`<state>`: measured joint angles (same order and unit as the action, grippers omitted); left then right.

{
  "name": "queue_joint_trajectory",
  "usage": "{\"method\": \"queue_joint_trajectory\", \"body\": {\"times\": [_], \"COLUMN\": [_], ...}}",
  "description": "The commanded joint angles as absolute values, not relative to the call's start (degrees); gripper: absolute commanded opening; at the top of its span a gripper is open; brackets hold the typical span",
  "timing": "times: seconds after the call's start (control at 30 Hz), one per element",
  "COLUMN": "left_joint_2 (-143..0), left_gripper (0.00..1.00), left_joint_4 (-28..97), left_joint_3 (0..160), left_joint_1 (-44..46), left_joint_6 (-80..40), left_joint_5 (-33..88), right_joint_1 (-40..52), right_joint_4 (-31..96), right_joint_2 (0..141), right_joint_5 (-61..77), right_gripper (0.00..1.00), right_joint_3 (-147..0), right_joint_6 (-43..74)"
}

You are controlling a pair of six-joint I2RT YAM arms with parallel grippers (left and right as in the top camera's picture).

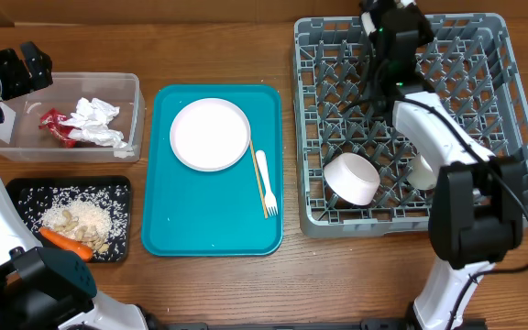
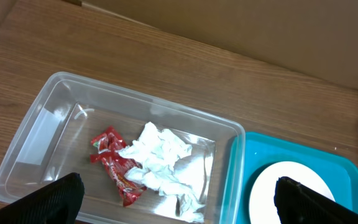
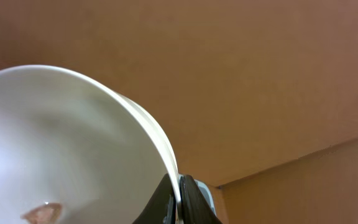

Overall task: Sort waste into correct bins and load items into the dishwasher rack
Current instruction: 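Lift the white bowl and carry it to the rack's far edge, then lower the white bowl into the rack's back-left corner and release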

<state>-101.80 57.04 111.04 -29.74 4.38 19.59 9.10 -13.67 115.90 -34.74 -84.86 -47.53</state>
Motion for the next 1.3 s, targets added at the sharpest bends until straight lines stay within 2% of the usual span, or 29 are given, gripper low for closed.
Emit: {"method": "queue_joint_trajectory", "body": {"times": [0.0, 0.27, 0.53, 0.93, 1.27], "left_joint_2": [-101.4, -101.4, -101.4, -101.4, -101.4], "left_gripper": [1.0, 1.0, 1.0, 1.0, 1.0], "left_joint_4": [56.8, 56.8, 56.8, 56.8, 56.8], "left_joint_3": [111.6, 111.6, 111.6, 111.6, 111.6], "left_joint_1": [-29.9, -29.9, -29.9, -29.9, -29.9], "left_joint_6": [3.6, 3.6, 3.6, 3.6, 3.6], "left_joint_5": [20.5, 20.5, 20.5, 20.5, 20.5], "right_joint_1": [9.3, 9.3, 9.8, 13.3, 17.5], "right_joint_4": [-15.4, -15.2, -9.2, -17.6, -14.3], "right_joint_2": [118.6, 119.6, 119.6, 119.6, 119.6], "right_joint_5": [-34.9, -34.9, -36.7, -50.4, -61.8], "right_gripper": [0.04, 0.04, 0.04, 0.04, 0.04], "right_joint_3": [-85.9, -85.9, -85.8, -85.9, -85.8], "right_joint_6": [-54.5, -54.2, -51.5, -51.2, -50.3]}}
